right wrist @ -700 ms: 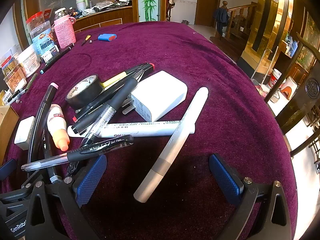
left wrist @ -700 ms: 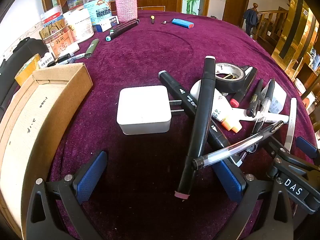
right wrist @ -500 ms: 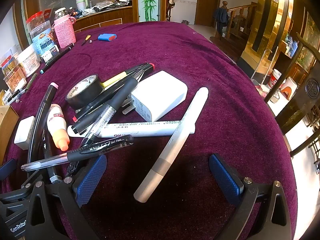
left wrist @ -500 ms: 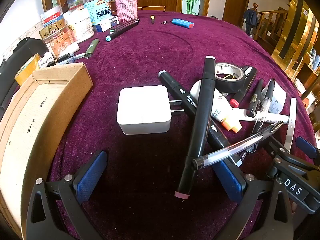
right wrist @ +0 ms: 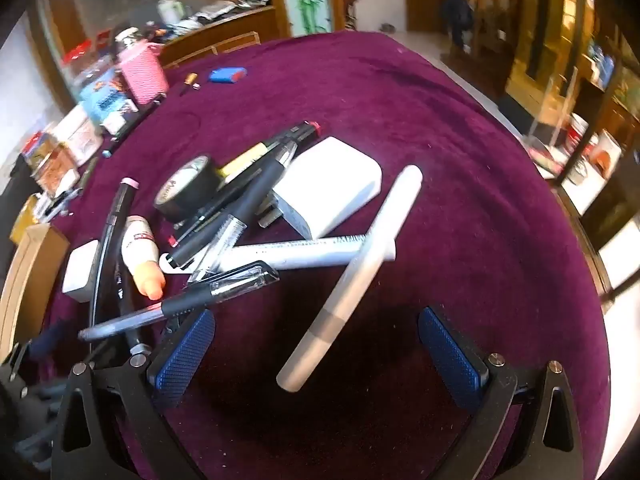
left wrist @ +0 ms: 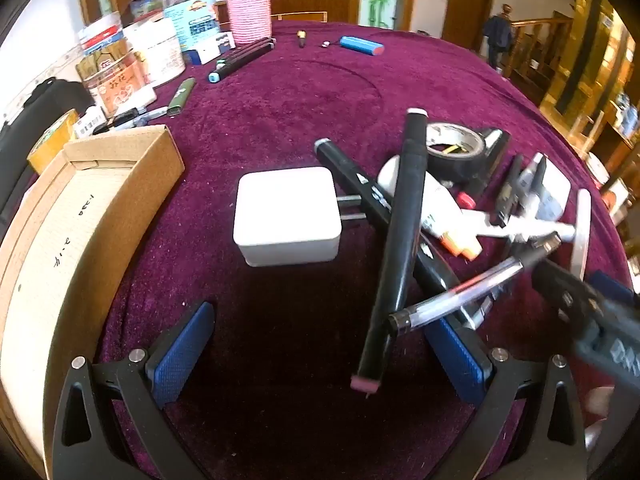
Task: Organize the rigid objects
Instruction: 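Move the left gripper over the white square charger in the pile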
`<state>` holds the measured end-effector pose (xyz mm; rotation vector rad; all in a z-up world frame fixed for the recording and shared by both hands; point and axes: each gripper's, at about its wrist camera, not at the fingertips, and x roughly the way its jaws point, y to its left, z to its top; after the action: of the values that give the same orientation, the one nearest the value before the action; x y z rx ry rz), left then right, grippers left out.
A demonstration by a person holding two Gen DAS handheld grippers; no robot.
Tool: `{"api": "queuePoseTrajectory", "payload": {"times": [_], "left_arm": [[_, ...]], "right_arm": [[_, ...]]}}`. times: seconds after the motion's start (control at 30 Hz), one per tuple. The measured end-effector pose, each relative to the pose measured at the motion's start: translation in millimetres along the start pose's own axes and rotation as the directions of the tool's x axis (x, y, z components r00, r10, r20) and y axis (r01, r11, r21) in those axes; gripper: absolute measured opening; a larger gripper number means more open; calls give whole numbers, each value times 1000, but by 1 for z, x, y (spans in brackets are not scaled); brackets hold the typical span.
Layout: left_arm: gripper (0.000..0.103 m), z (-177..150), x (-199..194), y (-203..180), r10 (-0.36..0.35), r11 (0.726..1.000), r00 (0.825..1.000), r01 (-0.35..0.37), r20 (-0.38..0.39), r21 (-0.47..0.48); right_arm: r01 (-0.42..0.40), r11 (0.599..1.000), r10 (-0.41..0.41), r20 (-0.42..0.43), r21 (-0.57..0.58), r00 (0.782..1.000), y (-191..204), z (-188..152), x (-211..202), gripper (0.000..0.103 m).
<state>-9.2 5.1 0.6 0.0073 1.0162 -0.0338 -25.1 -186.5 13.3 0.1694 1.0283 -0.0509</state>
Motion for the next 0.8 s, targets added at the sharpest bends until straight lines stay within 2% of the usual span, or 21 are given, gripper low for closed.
{"api": "queuePoseTrajectory", "payload": {"times": [0.07, 0.1, 0.17, 0.23, 0.5, 0.63, 0.73, 0.8], "left_arm": [[103, -9, -6, 5, -7, 1000, 1000, 7, -2, 8], [103, -11, -8, 8, -16, 1000, 1000, 16, -4, 3], [103, -11, -10, 11, -28, 1000, 1000, 28, -3, -5], [103, -14, -9, 7, 6, 1000, 1000, -6, 5, 16], [103, -17, -11, 10, 33, 999, 999, -33, 3, -20], [103, -7, -5, 1, 22, 999, 1000, -21, 2, -27], [103, -7, -4, 2, 10, 1000, 1000, -10, 4, -26], [103, -7, -4, 1, 19, 1000, 1000, -19, 2, -20]], "right_arm": [[78, 993, -82, -39, -89, 996, 18, -2, 2, 102], [84, 992, -88, -36, -97, 995, 21, -2, 1, 102], [81, 993, -84, -34, -83, 996, 20, -2, -1, 102], [81, 994, -82, -17, -79, 996, 20, -4, -4, 102], [96, 993, -96, -5, -69, 995, 20, -3, 1, 102], [91, 994, -91, 1, -66, 996, 18, -6, -2, 102], [105, 994, -101, 83, -40, 991, 14, -12, -24, 99], [105, 994, -98, 197, -28, 976, 11, -15, -54, 100]]}}
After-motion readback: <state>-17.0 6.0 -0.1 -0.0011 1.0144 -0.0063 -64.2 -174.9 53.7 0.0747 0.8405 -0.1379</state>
